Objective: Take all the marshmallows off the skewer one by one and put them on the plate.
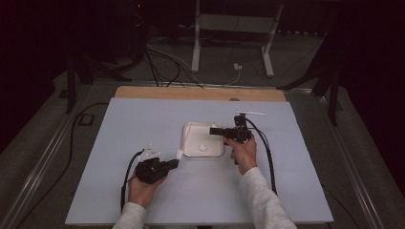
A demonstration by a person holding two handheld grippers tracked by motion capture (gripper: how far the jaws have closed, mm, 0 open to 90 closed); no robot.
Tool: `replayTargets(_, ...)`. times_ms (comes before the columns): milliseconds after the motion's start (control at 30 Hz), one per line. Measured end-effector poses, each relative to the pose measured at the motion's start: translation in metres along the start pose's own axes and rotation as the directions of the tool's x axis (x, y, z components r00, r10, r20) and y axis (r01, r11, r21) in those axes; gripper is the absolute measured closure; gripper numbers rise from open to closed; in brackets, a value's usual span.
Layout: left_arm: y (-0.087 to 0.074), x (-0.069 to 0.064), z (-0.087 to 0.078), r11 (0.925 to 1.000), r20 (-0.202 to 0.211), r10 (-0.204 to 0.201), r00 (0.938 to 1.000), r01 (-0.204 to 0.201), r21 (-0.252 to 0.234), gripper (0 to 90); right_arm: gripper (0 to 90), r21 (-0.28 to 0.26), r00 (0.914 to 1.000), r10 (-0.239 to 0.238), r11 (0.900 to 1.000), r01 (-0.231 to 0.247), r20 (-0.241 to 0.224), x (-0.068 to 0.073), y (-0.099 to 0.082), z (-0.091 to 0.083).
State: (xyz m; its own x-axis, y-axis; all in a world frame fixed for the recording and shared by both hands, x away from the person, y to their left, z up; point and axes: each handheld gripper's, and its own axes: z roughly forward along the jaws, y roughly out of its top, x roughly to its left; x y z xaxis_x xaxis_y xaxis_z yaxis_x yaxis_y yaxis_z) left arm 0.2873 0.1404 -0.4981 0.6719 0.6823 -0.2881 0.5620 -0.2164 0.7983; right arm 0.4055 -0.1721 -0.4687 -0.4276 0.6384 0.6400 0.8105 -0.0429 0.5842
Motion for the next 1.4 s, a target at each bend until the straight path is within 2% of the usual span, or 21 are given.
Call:
replayTargets(267, 0.0, 0.0, 0.002, 1.0, 0.009, -0.006, 0.9999, 0.006, 0.001, 90.0, 74.7, 0.065, 0.9953, -0.025, 0.9977, 0.019, 0.094, -0.006, -0.008, 0.017)
replayTargets(333, 0.0, 0.0, 0.003, 1.0, 0.008, -0.009, 0.9999, 0.009, 0.0, 90.0, 67.1, 0.076, 0.9934, -0.028, 0.9969, 0.02, 0.111, -0.006, -0.01, 0.02)
replayTargets(433, 0.0, 0.0, 0.002, 0.9999, 0.009, -0.012, 0.9999, 0.012, -0.004, 90.0, 48.7, 0.081, 0.9906, -0.032, 0.9965, 0.021, 0.133, -0.007, -0.012, 0.022)
replayTargets(533, 0.001, 0.001, 0.002, 0.9998, 0.011, -0.017, 0.9998, 0.018, -0.008, 90.0, 39.6, 0.101, 0.991, -0.029, 0.9948, 0.015, 0.131, -0.007, -0.012, 0.022)
replayTargets(600, 0.001, 0.001, 0.002, 0.9997, 0.012, -0.022, 0.9997, 0.022, -0.014, 90.0, 35.4, 0.094, 0.9936, -0.03, 0.9954, 0.019, 0.109, -0.005, -0.013, 0.021)
replayTargets(700, 0.001, 0.001, 0.002, 0.9995, 0.013, -0.026, 0.9996, 0.027, -0.018, 90.0, 27.4, 0.078, 0.9936, -0.052, 0.9959, 0.044, 0.1, 0.001, -0.014, 0.018)
replayTargets(967, 0.002, 0.001, 0.004, 0.9993, 0.015, -0.028, 0.9995, 0.028, -0.024, 90.0, 16.1, 0.048, 0.9978, -0.064, 0.9967, 0.065, -0.013, 0.018, -0.016, 0.013)
replayTargets(1400, 0.004, -0.002, 0.006, 0.9991, 0.026, -0.026, 0.9993, 0.027, -0.033, 90.0, 5.4, 0.054, 0.9878, -0.096, 0.9931, 0.103, -0.122, 0.04, -0.029, 0.022)
